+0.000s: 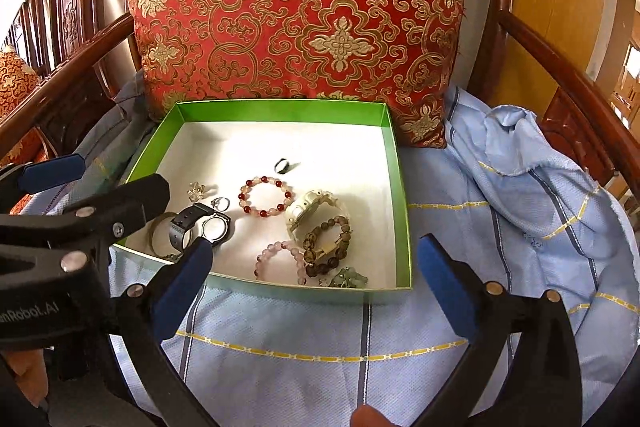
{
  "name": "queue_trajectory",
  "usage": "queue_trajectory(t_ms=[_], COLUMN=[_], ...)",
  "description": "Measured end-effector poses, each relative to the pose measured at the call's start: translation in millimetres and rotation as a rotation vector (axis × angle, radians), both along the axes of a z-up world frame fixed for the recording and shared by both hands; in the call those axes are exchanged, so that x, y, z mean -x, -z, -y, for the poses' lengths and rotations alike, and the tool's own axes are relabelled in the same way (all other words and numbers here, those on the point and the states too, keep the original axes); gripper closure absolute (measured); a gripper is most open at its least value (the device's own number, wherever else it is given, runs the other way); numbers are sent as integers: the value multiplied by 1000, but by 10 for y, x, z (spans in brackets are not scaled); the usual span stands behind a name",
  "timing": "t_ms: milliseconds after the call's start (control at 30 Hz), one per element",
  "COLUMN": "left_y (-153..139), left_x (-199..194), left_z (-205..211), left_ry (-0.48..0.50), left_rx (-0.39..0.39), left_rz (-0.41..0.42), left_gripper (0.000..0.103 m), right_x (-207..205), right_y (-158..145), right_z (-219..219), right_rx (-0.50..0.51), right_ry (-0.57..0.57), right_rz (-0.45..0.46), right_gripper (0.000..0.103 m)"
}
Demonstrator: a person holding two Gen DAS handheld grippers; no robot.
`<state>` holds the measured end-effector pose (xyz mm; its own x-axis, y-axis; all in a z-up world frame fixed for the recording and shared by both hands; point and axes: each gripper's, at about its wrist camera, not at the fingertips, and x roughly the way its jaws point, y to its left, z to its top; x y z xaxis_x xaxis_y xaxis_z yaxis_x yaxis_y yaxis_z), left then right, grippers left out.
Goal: Organize jewelry
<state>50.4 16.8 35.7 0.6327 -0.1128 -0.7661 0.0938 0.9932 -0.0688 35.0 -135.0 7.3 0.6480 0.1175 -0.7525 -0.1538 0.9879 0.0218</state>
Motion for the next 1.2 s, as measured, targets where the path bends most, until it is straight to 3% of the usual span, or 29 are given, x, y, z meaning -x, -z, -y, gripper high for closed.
queue_trajectory(t_ms=[1200], left_y=[66], left_x=[18], left_z=[50], left_ry=[9], left_rx=[-84], left_rz=[9], left_gripper=[5], right_x=[33], right_y=[23], right_z=[15], right_rx=[3], right_ry=[-3], right_rz=[-13], right_gripper=[3])
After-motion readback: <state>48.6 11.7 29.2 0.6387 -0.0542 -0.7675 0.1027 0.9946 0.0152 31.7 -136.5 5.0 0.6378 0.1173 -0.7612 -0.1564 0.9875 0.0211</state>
